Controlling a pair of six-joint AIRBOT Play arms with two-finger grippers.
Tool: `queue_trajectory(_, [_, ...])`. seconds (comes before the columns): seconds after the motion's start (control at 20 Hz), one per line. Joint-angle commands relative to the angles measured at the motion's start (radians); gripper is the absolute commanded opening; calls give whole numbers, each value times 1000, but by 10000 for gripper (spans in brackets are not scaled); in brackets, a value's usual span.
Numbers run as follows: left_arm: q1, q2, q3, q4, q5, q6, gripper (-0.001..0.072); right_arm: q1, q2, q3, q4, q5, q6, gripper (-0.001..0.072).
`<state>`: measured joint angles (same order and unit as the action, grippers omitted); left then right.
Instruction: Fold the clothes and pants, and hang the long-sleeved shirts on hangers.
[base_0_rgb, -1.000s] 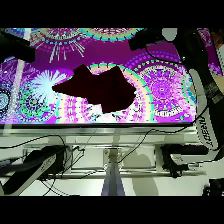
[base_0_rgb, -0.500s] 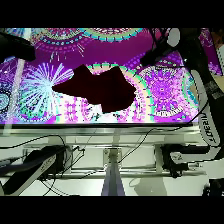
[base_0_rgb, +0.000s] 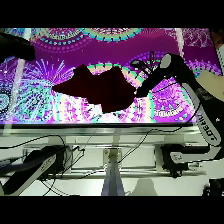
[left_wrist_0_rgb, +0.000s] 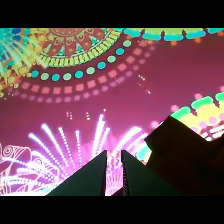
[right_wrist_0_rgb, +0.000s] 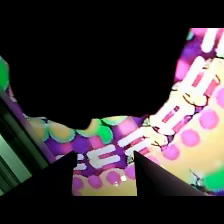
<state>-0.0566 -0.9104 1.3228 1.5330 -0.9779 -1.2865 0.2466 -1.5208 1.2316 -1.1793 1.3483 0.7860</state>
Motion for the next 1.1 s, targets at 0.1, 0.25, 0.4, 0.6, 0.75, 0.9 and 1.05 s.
queue_trajectory(0.1, [0,0,0,0,0,0,107,99,-1,-24,42,-43,-132,411])
queue_trajectory(0.25, [0,0,0,0,0,0,107,151,-1,-23,30,-151,-136,390])
queue_trajectory(0.4, [0,0,0,-1,0,-1,108,177,0,-23,23,-253,-132,12])
queue_trajectory(0.6, [0,0,0,0,0,0,108,178,2,13,10,-256,-80,13])
queue_trajectory(0.75, [0,0,0,0,0,0,108,178,2,54,-74,-179,-89,160])
queue_trajectory(0.9, [0,0,0,-1,0,0,110,178,-1,53,-108,-100,-182,588])
queue_trajectory(1.05, [0,0,0,-1,0,0,110,178,-1,41,-101,-103,-246,585])
